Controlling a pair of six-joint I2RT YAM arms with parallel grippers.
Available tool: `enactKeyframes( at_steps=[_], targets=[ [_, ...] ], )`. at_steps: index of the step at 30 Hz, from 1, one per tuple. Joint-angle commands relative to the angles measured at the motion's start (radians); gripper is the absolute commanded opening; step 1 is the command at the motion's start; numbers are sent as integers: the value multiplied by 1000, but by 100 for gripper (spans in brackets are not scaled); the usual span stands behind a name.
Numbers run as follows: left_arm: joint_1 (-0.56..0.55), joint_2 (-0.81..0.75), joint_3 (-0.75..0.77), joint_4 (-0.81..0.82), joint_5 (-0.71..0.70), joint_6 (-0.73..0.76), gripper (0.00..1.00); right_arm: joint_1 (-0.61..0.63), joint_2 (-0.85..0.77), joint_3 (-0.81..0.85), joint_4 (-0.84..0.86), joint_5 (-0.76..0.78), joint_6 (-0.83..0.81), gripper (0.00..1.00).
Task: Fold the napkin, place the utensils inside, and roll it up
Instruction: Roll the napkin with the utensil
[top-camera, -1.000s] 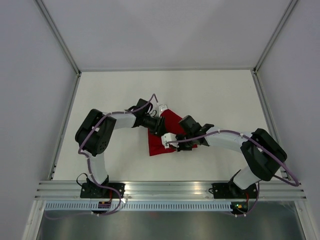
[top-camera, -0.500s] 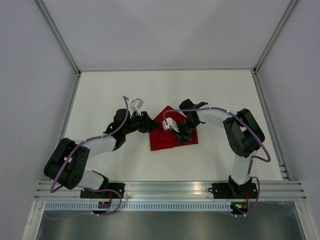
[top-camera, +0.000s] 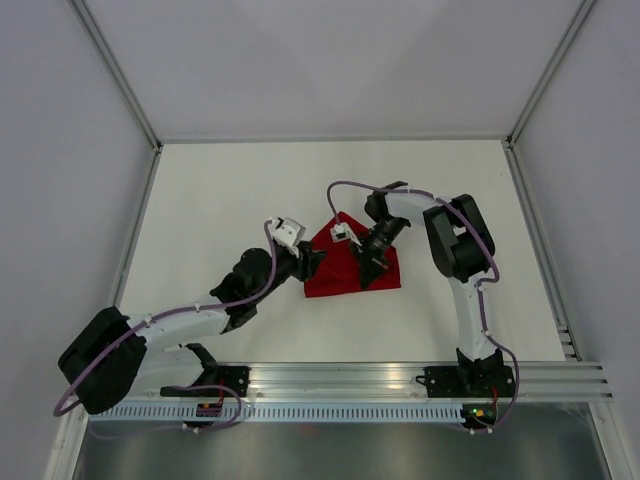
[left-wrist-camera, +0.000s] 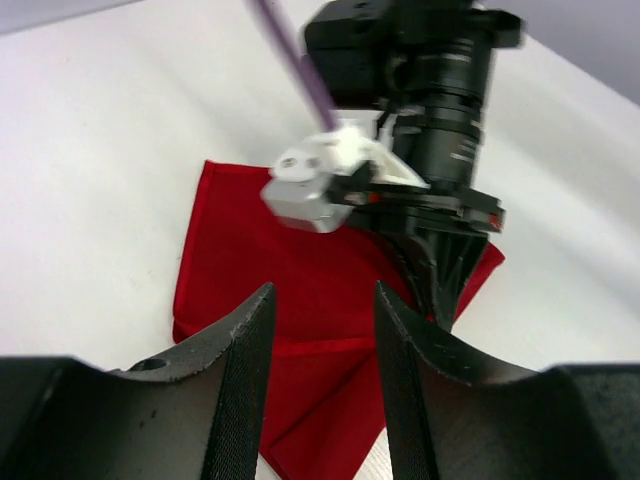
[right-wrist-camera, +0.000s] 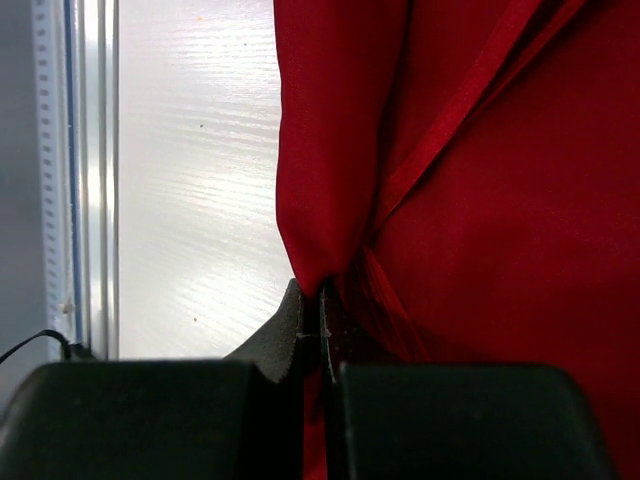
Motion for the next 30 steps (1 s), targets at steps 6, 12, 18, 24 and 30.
enactKeyframes(
  at_steps=[6,12,18,24,30],
  targets=[
    [-209,127,135,-116,-168,433,51,-16,118,110,-121,13,-78,0],
    [-309,310,217,-220,-139,590,57,-16,137,130,-110,33,-28,0],
    [-355,420,283,-260,-109,668,57,-16,138,127,-95,44,-2,1],
    [-360,483,297,-297,-98,732,57,-16,140,122,-92,49,1,0],
    [-358,531,297,-285,-99,755,57,-17,140,127,-92,47,4,1]
  ],
)
